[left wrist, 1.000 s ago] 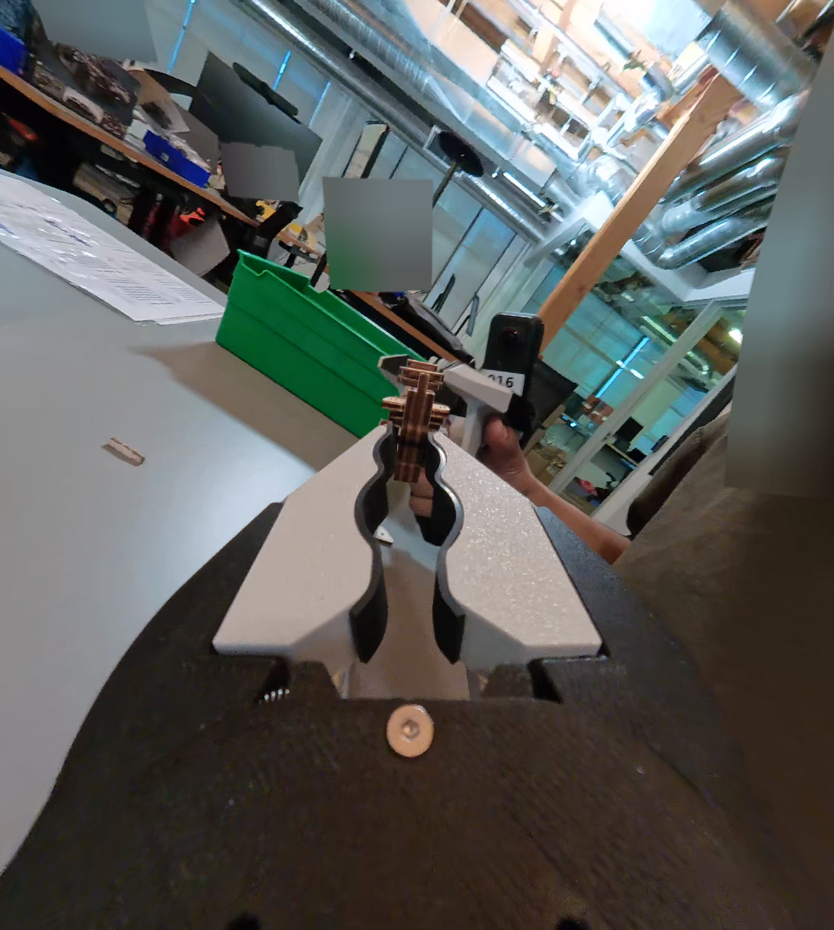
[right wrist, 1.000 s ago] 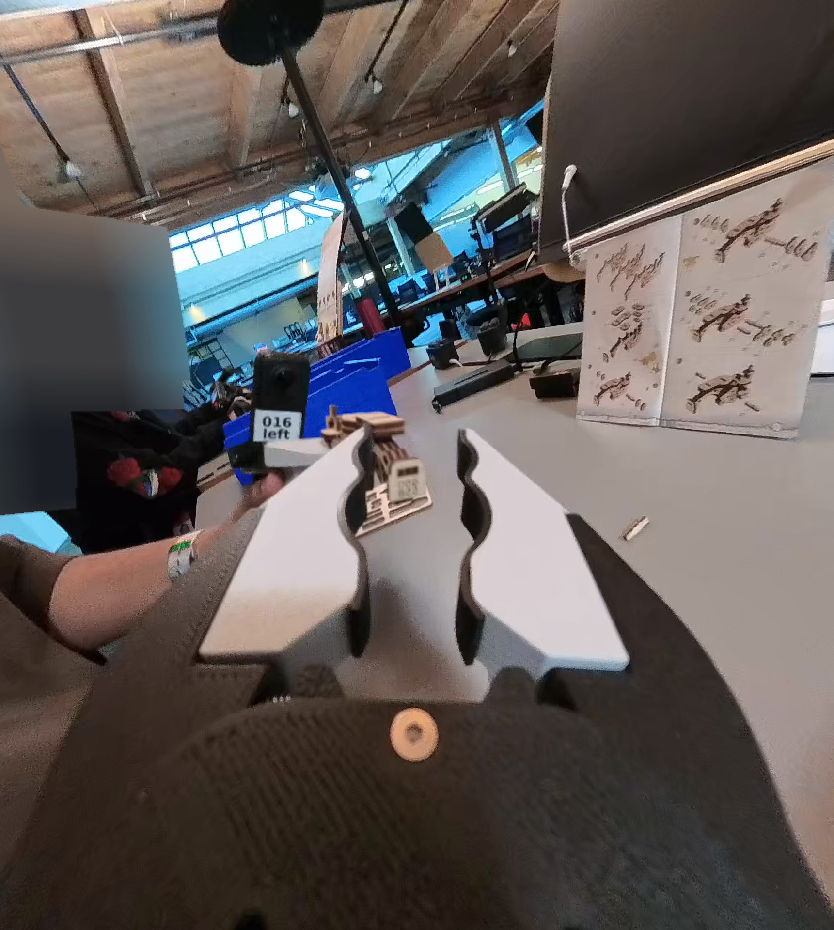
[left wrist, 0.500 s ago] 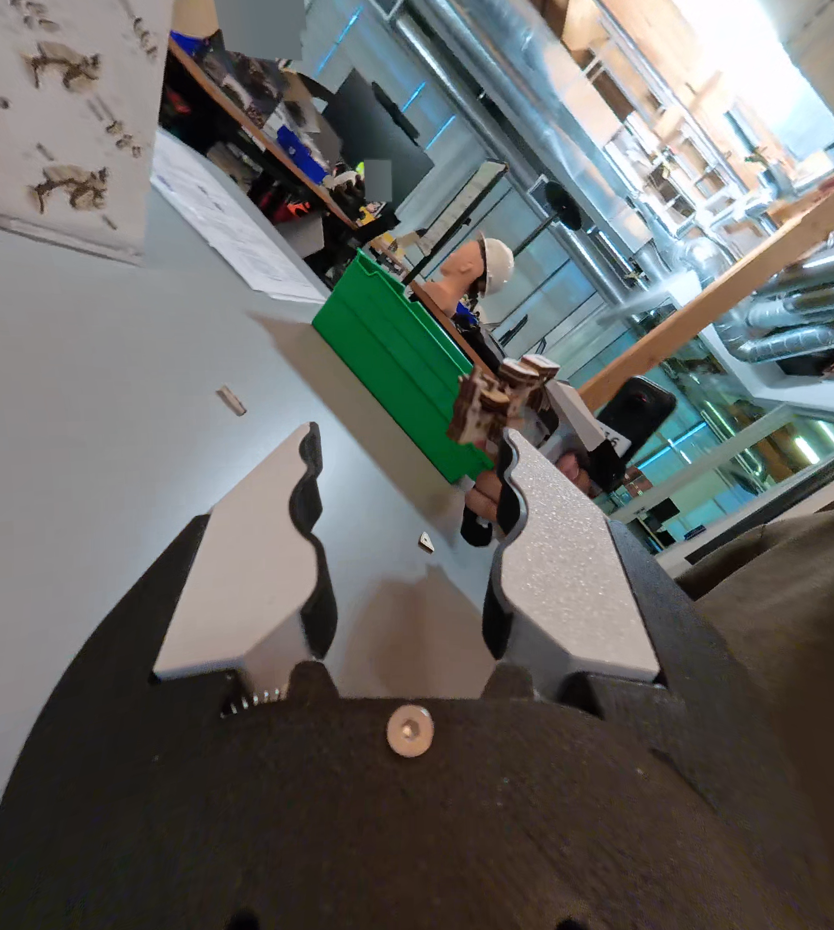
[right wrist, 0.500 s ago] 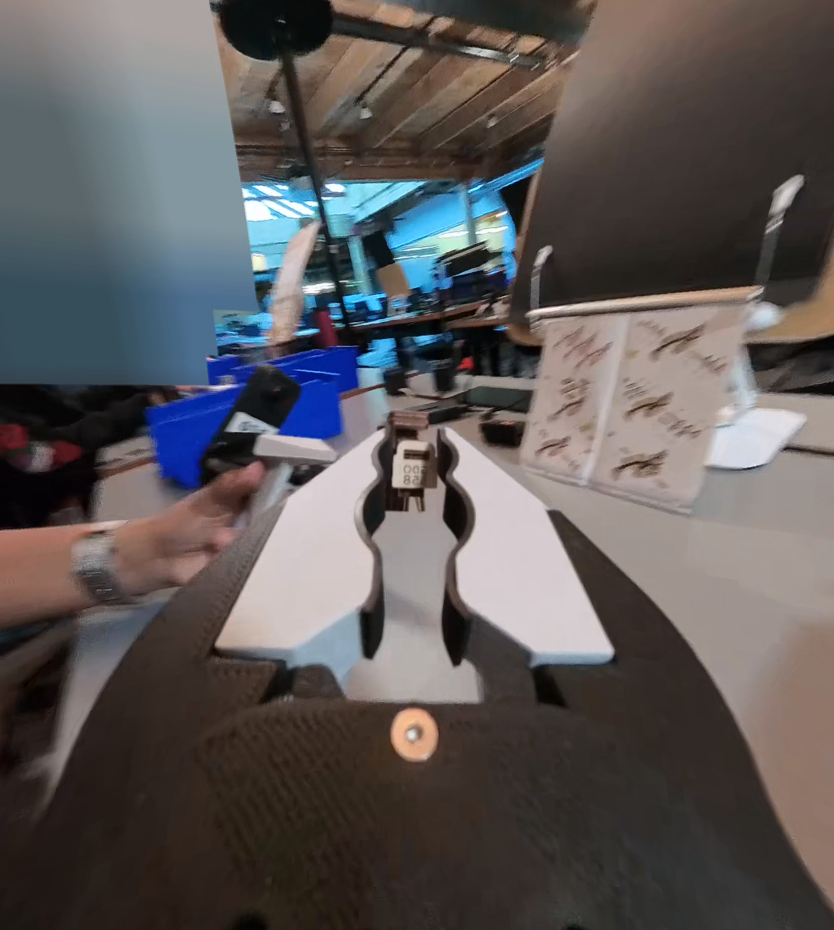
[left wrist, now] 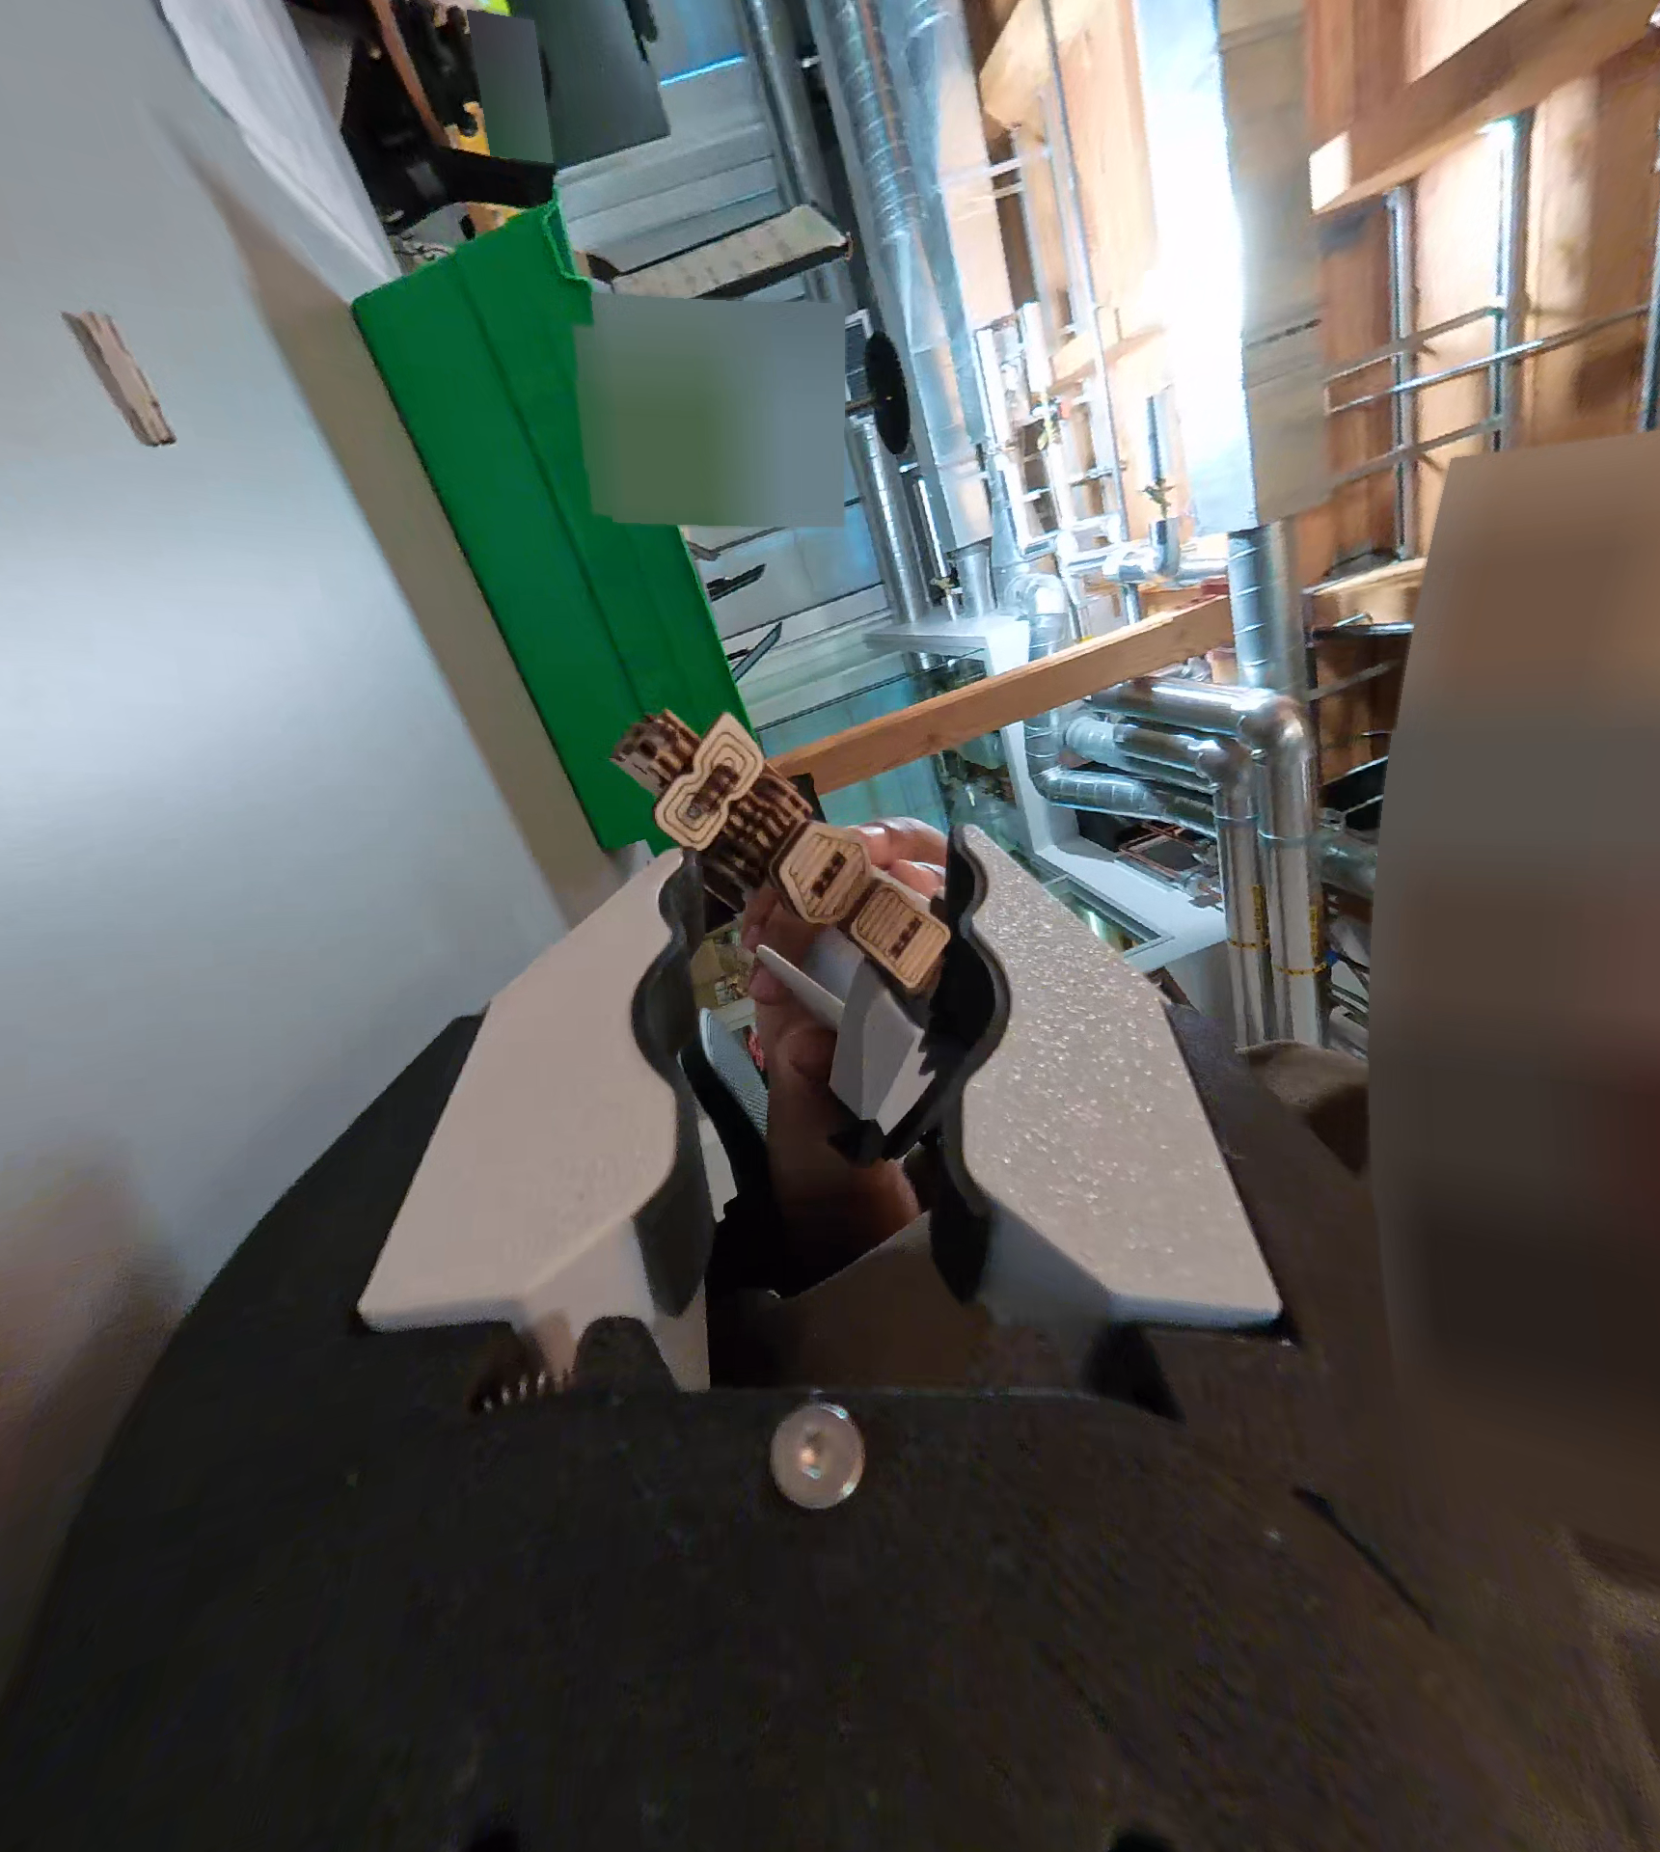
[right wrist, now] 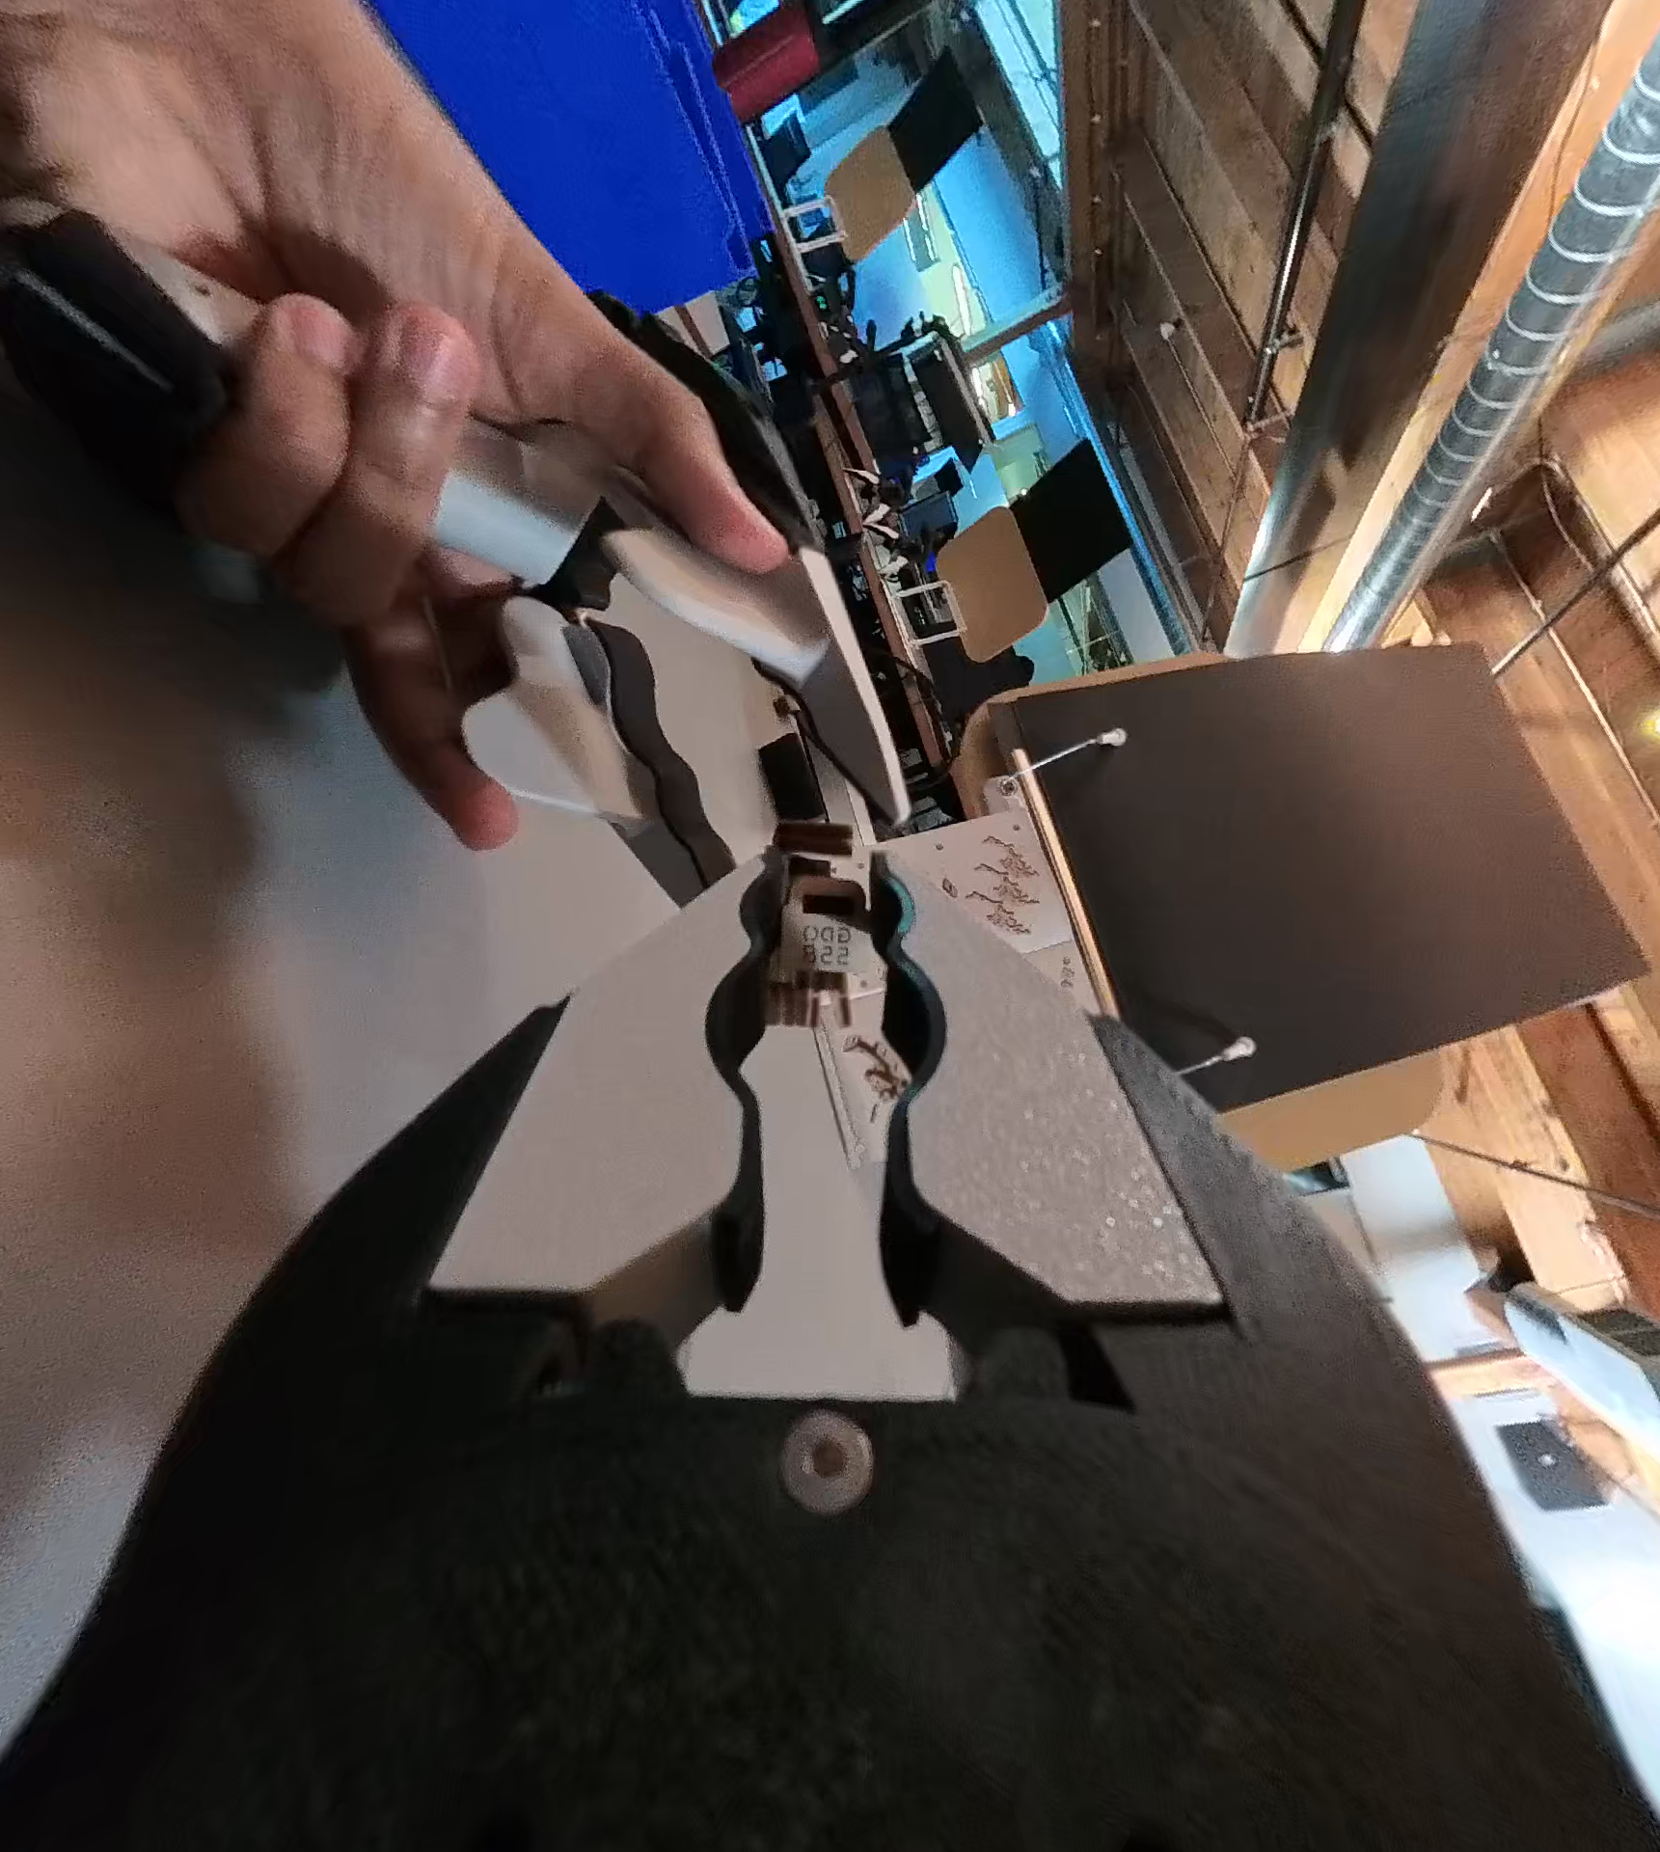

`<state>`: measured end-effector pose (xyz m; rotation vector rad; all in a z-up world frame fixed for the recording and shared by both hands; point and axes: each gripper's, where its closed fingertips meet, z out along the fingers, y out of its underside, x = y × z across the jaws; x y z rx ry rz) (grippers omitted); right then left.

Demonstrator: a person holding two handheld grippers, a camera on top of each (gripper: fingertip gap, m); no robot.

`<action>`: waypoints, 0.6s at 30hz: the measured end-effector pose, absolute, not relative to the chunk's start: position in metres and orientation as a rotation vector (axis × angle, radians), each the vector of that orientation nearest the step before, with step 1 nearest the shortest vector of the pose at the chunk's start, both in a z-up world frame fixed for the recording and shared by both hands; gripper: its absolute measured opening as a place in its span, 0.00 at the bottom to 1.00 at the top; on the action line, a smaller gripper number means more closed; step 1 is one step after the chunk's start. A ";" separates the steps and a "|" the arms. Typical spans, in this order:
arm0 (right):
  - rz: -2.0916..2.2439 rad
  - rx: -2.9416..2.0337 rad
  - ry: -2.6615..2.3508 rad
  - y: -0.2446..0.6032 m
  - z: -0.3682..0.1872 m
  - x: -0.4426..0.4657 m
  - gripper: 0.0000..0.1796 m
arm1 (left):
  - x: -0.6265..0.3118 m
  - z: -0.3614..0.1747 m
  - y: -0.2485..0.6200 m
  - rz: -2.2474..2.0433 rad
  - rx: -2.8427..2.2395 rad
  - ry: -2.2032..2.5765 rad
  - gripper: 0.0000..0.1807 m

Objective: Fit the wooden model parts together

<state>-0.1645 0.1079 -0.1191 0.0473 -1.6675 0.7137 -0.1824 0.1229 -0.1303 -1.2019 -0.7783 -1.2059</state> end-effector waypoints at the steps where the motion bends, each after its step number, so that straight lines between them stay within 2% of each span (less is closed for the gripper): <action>1: 0.698 0.070 -1.672 0.106 -0.121 -0.164 0.09 | -0.182 -0.133 0.124 -1.200 -1.216 -0.791 0.24; 3: 0.653 0.125 -1.681 0.103 -0.125 -0.161 0.09 | -0.182 -0.140 0.125 -1.184 -1.244 -0.824 0.18; 12: 0.587 0.230 -1.752 0.090 -0.143 -0.155 0.11 | -0.192 -0.144 0.122 -1.139 -1.208 -0.886 0.12; 18: 1.063 -0.150 -1.749 0.102 -0.120 -0.156 0.17 | -0.211 -0.136 0.110 -1.005 -1.162 -0.875 0.09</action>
